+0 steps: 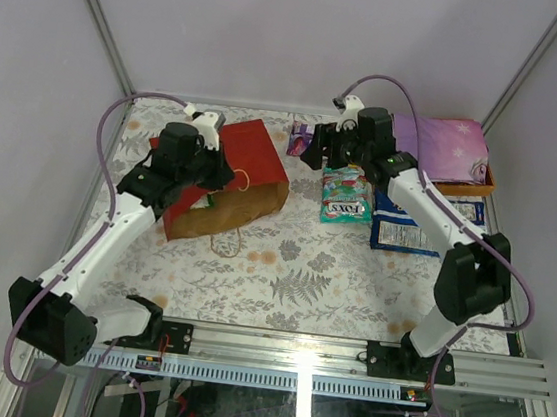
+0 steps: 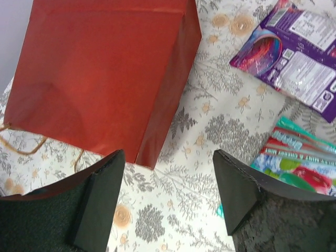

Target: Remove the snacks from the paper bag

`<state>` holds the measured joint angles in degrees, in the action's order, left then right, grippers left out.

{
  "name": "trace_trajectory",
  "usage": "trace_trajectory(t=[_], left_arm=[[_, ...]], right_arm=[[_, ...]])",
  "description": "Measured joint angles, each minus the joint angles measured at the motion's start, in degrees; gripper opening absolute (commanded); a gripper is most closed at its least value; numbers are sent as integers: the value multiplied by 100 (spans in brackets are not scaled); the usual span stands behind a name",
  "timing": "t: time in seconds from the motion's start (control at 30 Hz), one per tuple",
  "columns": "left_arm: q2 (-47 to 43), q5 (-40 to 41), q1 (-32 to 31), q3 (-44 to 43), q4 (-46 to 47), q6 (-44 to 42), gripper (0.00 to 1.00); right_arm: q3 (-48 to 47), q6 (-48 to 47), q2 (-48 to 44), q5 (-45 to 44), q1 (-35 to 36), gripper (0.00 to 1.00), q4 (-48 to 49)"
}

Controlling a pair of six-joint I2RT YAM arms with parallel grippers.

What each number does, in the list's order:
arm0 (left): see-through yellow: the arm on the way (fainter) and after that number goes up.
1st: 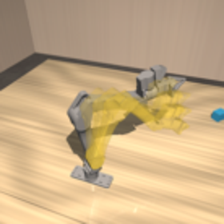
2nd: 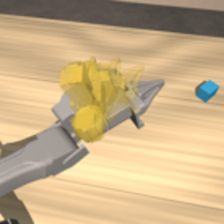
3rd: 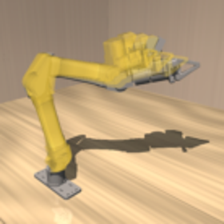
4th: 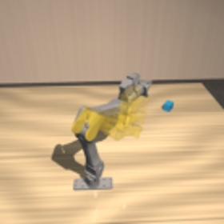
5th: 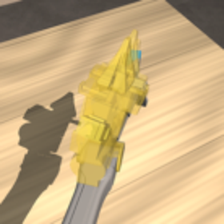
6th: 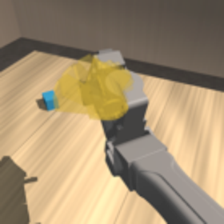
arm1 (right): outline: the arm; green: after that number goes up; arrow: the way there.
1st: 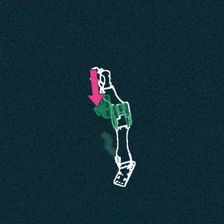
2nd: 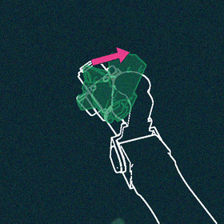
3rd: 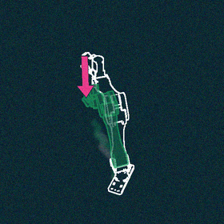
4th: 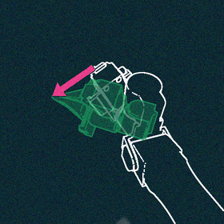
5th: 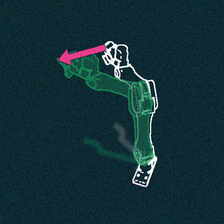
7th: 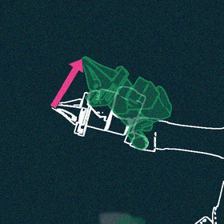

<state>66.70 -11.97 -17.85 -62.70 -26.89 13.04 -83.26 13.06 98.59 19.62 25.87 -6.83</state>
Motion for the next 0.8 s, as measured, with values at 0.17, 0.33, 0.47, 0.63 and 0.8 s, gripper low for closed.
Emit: trace_trajectory(t=[0.17,0.33,0.47,0.63,0.8], left_arm=[[219,17,-184,-155,4,-57,3],[387,-302,-201,-385,-52,-365,28],[472,-745,-201,-420,-48,-592,52],[468,-1207,-203,-417,-15,-791,100],[293,-1364,-203,-295,133,-778,100]], right_arm=[[708,105,-739,-13,0,76,59],[1207,284,-1270,-7,0,76,334],[1539,468,-1405,-2,0,76,507],[1814,614,-1445,-13,0,76,507],[1993,682,-1687,-48,0,77,503]])
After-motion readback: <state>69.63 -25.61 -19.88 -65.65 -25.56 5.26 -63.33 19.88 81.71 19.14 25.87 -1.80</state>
